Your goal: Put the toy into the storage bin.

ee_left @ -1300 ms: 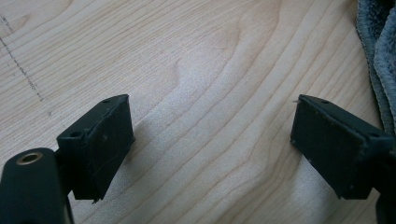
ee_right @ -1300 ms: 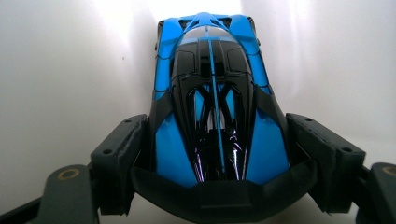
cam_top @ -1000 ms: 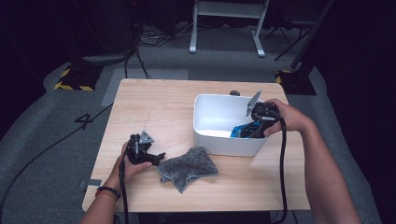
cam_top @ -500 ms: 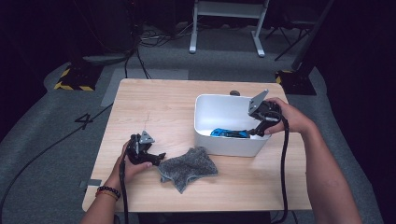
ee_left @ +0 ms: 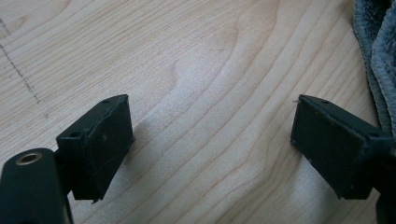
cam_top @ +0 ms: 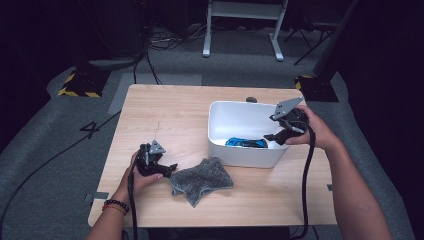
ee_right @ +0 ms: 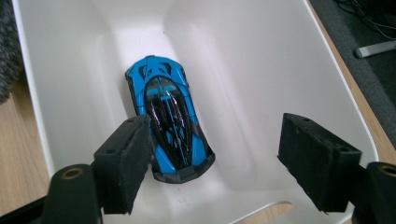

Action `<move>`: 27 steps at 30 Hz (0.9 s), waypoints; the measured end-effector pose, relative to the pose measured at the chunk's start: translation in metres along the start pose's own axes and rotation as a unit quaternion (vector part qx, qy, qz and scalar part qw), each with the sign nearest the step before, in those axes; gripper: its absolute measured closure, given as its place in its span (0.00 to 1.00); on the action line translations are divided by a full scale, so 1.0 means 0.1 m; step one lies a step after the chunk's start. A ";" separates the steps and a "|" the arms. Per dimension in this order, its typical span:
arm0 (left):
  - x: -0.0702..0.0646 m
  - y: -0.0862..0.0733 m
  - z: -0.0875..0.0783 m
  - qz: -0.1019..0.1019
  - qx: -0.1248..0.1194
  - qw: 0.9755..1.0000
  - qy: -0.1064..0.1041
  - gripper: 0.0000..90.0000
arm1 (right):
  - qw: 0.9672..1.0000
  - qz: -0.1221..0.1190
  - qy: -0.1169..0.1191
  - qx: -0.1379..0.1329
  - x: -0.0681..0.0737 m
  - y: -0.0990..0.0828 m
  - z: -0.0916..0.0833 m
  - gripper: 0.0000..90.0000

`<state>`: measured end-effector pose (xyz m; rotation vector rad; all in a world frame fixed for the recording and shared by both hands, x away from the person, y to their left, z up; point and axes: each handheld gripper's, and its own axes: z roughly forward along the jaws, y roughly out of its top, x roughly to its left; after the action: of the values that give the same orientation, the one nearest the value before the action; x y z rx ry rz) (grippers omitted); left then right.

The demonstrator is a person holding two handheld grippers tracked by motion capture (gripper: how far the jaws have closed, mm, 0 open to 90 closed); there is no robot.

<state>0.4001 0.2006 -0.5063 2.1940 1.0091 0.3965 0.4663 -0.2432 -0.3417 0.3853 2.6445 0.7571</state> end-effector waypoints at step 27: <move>0.00 0.00 0.00 0.001 0.000 1.000 0.000 0.15 | 0.987 0.077 -0.054 -0.130 0.37 -0.40 -0.51 0.27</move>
<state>0.4001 0.2006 -0.5062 2.1955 1.0076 0.3964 0.4057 -0.2854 -0.3335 0.5454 2.3953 1.0845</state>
